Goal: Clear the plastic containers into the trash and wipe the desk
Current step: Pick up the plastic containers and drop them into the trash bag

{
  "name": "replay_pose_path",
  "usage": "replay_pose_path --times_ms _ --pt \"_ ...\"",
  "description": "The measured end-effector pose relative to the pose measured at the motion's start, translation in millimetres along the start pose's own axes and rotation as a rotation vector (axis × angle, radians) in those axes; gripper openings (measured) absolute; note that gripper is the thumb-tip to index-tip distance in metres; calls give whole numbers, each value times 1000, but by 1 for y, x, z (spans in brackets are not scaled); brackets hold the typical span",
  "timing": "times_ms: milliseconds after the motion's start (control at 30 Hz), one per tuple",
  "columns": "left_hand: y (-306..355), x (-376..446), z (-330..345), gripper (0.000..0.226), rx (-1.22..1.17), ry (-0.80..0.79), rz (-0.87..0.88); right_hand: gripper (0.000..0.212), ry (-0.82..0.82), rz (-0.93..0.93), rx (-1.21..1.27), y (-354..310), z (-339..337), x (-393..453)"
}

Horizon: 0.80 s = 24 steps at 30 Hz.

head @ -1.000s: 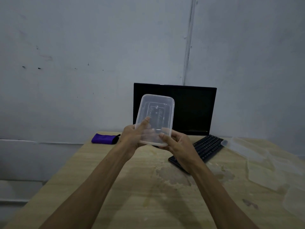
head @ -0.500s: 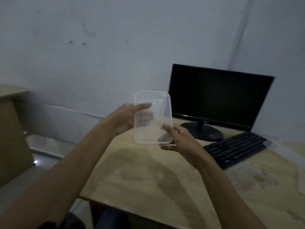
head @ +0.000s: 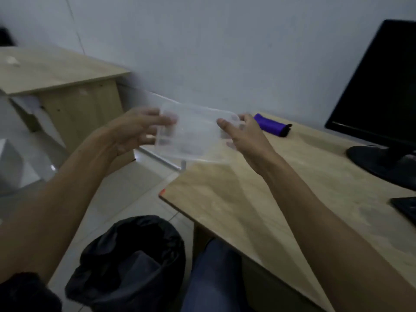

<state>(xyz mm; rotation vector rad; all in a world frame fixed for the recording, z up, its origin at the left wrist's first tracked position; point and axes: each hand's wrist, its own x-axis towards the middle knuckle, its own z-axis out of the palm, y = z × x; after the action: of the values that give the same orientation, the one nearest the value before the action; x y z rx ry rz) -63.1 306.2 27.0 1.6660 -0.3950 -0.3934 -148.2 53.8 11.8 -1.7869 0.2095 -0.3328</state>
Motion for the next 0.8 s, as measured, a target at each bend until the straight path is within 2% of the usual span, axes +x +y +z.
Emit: replay_pose_path --times_ms 67,133,200,367,467,567,667,800 --pt "-17 0 -27 69 -136 222 70 59 -12 -41 -161 -2 30 5" --pt "-34 -1 -49 35 -167 408 87 48 0 -100 -205 -5 59 6" --pt "-54 -6 -65 13 -124 494 55 36 -7 -164 -205 -7 90 -2" --pt "-127 -31 -94 11 33 541 -164 24 -210 -236 -116 14 184 -37" --pt "-189 -46 -100 12 131 520 -293 20 -371 -163 -78 48 224 -59" --pt "-253 -58 -92 21 294 454 -436 18 -419 1 -151 110 244 -71" --pt "-307 -64 -78 24 545 319 -458 20 -457 213 -360 179 249 -72" --pt "-368 -54 -69 44 748 108 -442 40 -610 388 -735 254 240 -69"
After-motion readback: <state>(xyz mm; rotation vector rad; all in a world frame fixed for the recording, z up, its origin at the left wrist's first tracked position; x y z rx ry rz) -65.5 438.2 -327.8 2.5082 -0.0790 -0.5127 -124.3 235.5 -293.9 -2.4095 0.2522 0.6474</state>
